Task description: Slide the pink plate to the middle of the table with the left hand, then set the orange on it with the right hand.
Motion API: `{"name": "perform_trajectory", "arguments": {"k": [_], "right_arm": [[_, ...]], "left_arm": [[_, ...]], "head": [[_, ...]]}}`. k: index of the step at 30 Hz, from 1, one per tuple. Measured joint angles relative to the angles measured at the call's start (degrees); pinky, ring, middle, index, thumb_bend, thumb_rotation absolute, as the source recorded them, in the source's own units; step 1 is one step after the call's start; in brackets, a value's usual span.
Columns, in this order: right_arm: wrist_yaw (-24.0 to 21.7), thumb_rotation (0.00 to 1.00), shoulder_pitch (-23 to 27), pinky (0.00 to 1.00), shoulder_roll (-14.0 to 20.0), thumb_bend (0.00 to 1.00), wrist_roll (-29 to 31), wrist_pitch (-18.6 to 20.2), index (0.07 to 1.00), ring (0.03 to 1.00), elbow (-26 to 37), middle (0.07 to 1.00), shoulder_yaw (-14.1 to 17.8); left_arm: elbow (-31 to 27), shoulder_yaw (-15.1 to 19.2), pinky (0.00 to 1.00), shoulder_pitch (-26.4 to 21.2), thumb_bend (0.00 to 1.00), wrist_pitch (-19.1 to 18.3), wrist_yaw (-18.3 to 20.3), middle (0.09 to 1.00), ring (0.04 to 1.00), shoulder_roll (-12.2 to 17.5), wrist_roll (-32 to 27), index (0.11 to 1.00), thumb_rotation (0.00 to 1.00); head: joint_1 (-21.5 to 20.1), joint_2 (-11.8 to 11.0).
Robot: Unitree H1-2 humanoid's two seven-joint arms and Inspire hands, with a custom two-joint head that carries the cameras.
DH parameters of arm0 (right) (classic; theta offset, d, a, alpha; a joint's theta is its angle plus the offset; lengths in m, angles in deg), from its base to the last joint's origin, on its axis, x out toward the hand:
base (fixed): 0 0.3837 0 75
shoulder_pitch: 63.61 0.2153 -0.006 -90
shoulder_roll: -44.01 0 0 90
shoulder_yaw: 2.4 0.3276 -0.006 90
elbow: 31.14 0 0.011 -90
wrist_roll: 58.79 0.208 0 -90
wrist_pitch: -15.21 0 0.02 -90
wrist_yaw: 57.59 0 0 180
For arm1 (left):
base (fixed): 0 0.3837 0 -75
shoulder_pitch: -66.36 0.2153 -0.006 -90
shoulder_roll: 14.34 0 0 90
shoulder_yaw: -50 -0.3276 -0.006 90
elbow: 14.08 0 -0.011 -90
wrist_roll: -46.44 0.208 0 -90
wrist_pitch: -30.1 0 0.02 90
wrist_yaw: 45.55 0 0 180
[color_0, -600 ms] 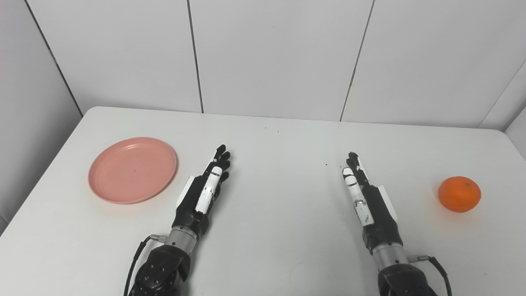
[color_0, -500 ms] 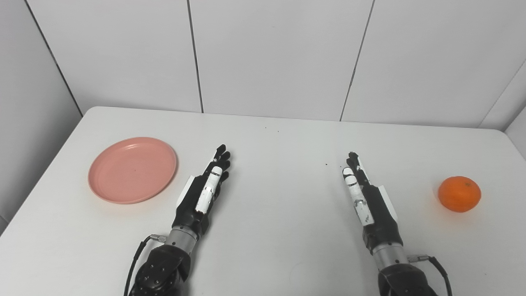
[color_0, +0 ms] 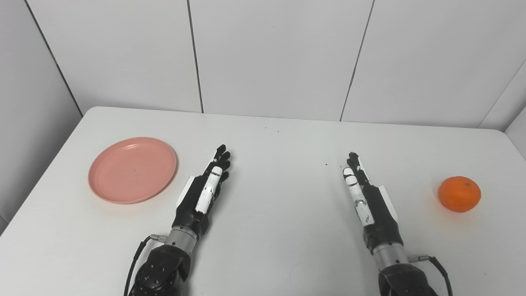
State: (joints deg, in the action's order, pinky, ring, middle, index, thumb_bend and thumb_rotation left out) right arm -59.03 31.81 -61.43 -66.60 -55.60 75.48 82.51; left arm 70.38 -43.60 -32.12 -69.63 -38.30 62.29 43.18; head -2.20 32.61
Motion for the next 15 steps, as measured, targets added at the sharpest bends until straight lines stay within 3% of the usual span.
{"name": "perform_trajectory", "arguments": {"k": [15], "right_arm": [[-0.02,1.00,0.00,1.00,0.11,0.21,0.12,0.00,1.000,0.998,-0.23,1.000,0.18]], "left_arm": [[0.12,-0.01,1.00,0.00,0.40,-0.01,0.01,1.000,1.000,-0.10,0.00,1.000,1.00]], "head": [[1.83,-0.70]]}}
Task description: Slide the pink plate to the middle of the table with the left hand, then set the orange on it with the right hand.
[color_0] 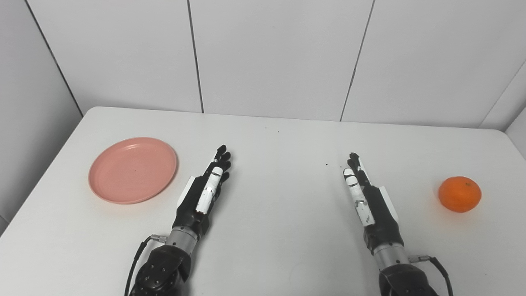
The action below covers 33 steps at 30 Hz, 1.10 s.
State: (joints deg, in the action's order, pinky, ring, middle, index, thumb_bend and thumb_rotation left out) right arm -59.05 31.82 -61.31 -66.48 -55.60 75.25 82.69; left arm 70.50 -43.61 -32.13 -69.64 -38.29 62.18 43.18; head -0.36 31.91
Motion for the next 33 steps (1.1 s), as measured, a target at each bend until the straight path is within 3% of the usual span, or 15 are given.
{"name": "perform_trajectory", "arguments": {"k": [10,16,21,27,33], "right_arm": [[-0.71,1.00,-0.30,1.00,2.00,0.18,2.86,-0.11,0.995,0.989,-0.66,0.995,1.42],[-2.66,1.00,-1.63,1.00,3.33,0.13,5.86,-1.90,0.987,0.992,-2.18,0.994,2.16],[-3.53,1.00,-1.72,1.00,4.49,0.12,7.20,-4.60,0.989,0.992,-3.17,0.999,2.47],[-4.67,1.00,-1.86,1.00,5.31,0.15,9.15,-4.86,0.999,1.000,-4.10,1.000,3.09],[-5.28,1.00,-1.85,1.00,5.50,0.10,10.12,-4.87,1.000,1.000,-4.74,1.000,3.25]], "left_arm": [[2.04,-1.20,1.00,-0.01,0.39,0.04,-0.15,1.000,1.000,-1.90,0.02,1.000,1.00],[4.63,-1.93,1.00,-0.13,0.38,3.33,-0.09,1.000,1.000,-2.35,0.06,1.000,1.00],[6.52,-2.35,1.00,-0.32,0.36,5.54,-0.20,1.000,1.000,-2.56,0.58,1.000,1.00],[7.56,-2.40,1.00,-0.59,0.33,6.49,-1.77,1.000,1.000,-4.42,1.26,1.000,1.00],[7.73,-2.89,1.00,-0.83,0.32,6.48,-2.02,1.000,1.000,-4.63,2.22,1.000,1.00]], "head": [[5.90,-2.81],[10.37,-5.45],[12.83,-6.33],[15.31,-7.30],[15.92,-7.47]]}}
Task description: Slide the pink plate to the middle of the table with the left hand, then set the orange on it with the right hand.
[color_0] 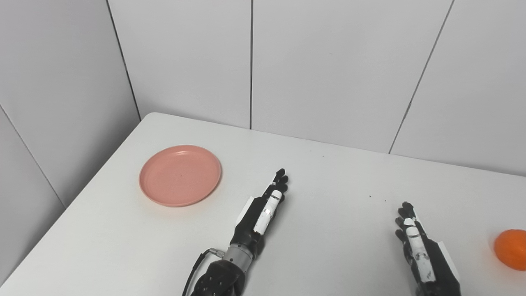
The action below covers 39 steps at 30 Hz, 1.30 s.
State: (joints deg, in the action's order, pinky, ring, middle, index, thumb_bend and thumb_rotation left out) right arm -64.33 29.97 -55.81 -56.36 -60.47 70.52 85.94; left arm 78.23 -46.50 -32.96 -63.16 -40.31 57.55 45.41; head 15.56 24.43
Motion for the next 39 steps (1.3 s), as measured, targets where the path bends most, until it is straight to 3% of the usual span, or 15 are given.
{"name": "perform_trajectory", "arguments": {"k": [22,39], "right_arm": [[0.91,1.00,-0.02,1.00,-0.55,0.09,-1.14,0.01,1.000,1.000,0.76,1.000,-0.57],[1.24,1.00,-0.04,1.00,-0.95,0.07,-1.75,0.23,1.000,1.000,1.35,1.000,-0.62]], "left_arm": [[-1.79,0.48,1.00,0.04,0.36,-1.46,-0.25,1.000,1.000,0.50,0.11,1.000,1.00],[-13.71,1.65,0.99,-0.99,0.42,-9.28,0.06,1.000,0.992,2.62,0.05,0.998,1.00]], "head": [[0.88,-0.18],[2.55,-0.62]]}}
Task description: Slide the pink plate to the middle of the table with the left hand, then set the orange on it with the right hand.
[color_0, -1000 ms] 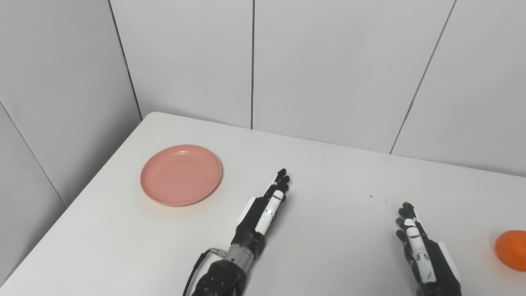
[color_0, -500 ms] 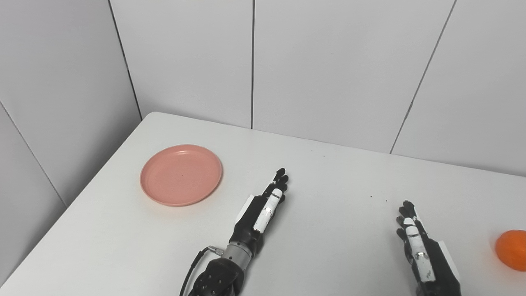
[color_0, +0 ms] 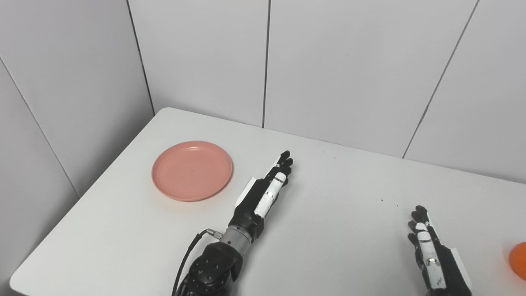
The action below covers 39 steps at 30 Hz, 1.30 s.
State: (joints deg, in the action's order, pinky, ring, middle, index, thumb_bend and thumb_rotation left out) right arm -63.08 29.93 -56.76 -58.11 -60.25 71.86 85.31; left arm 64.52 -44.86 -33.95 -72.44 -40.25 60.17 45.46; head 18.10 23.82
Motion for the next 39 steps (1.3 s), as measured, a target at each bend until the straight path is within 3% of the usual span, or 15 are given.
{"name": "perform_trajectory", "arguments": {"k": [7,14,23,31,39], "right_arm": [[-0.08,1.00,0.00,1.00,-0.02,0.05,-0.85,0.29,1.000,1.000,0.10,1.000,-0.26],[-0.13,1.00,-0.02,1.00,-0.02,0.06,-0.60,0.40,1.000,1.000,0.24,1.000,-0.06],[-0.15,1.00,-0.04,1.00,0.00,0.05,-0.63,1.39,1.000,1.000,1.70,1.000,-0.15],[-0.15,1.00,-0.05,1.00,0.01,0.05,-0.63,1.45,1.000,1.000,1.70,1.000,-0.14],[-0.15,1.00,-0.05,1.00,0.01,0.04,-0.76,1.45,1.000,1.000,1.70,1.000,-0.26]], "left_arm": [[-5.05,1.74,1.00,-2.50,0.42,-2.87,0.29,0.994,0.978,0.94,-0.98,0.987,1.00],[-9.25,4.71,0.97,-4.97,0.43,-6.05,0.29,0.980,0.963,3.70,-1.85,0.969,1.00],[-9.31,11.06,0.95,-8.12,0.46,-7.11,-0.08,0.960,0.946,8.23,-4.42,0.943,1.00],[-7.67,15.90,0.94,-9.50,0.38,-7.07,-0.41,0.974,0.957,12.38,-6.62,0.952,1.00],[-5.04,20.55,0.93,-11.33,0.36,-7.04,-2.06,0.964,0.952,15.70,-7.03,0.944,1.00]], "head": [[0.26,-0.09],[0.09,0.35],[0.35,0.35],[0.35,0.35],[0.88,0.09]]}}
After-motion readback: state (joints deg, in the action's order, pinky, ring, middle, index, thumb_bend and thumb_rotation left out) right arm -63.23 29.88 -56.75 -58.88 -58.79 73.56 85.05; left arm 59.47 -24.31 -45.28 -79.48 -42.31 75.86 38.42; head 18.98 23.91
